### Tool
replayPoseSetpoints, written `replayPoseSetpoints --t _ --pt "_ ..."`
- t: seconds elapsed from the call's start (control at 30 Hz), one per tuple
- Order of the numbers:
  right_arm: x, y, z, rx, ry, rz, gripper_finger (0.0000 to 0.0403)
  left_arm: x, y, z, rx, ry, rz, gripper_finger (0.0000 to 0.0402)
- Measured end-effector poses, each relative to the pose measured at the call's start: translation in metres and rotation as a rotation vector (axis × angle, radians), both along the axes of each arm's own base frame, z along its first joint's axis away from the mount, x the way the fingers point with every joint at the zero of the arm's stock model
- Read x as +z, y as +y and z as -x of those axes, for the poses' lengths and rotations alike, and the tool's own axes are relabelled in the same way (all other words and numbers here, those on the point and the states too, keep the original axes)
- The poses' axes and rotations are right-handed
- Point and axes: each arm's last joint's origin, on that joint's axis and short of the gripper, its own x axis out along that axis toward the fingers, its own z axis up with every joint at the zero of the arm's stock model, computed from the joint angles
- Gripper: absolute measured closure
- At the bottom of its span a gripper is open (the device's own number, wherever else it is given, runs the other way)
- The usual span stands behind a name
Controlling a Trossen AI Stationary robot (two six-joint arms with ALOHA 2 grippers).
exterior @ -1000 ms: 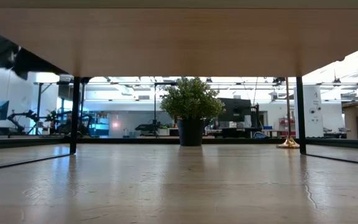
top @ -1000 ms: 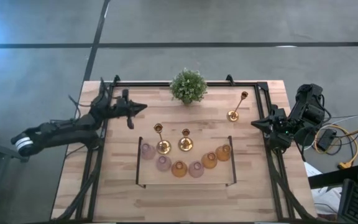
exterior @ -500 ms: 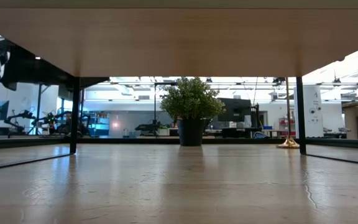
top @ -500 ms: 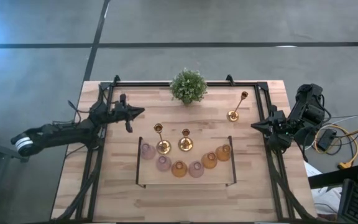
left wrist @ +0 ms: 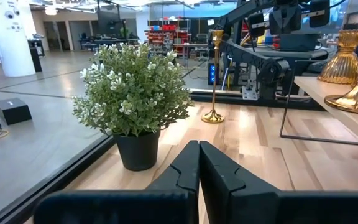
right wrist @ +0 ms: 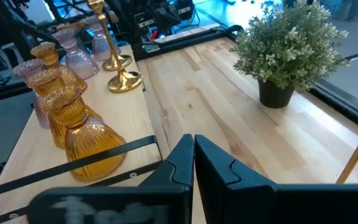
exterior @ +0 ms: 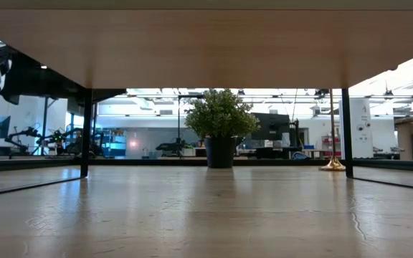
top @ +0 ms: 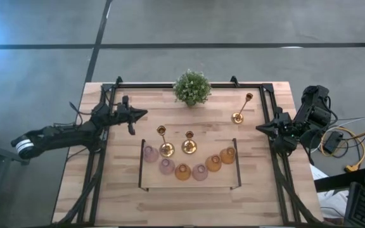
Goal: Pick & Place candle stick holders
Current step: Put the gold candle holder on the shelf
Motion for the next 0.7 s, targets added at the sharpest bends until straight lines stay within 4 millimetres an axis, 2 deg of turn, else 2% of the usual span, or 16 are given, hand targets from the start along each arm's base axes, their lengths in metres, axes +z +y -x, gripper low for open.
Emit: replayPoseSetpoints --t 0.17,0.27,0.53,0.7 --pt "0.003 -0.002 0.0 -0.104 -0.087 0.01 0.0394 0.0 0.0 0.0 0.0 0.0 0.0 0.0388" --pt "0.006 -0.004 0.0 -0.11 -0.103 0.021 0.0394 0.0 0.0 0.0 0.0 0.0 0.0 0.0388" --pt "0.026 -0.008 0.001 -0.309 -0.258 0.15 0.0394 0.0 0.0 0.0 0.0 0.001 0.0 0.0387" --pt "0.023 -0.009 0.0 -0.367 -0.291 0.084 0.0394 0.0 0.0 0.0 0.0 0.002 0.0 0.0387"
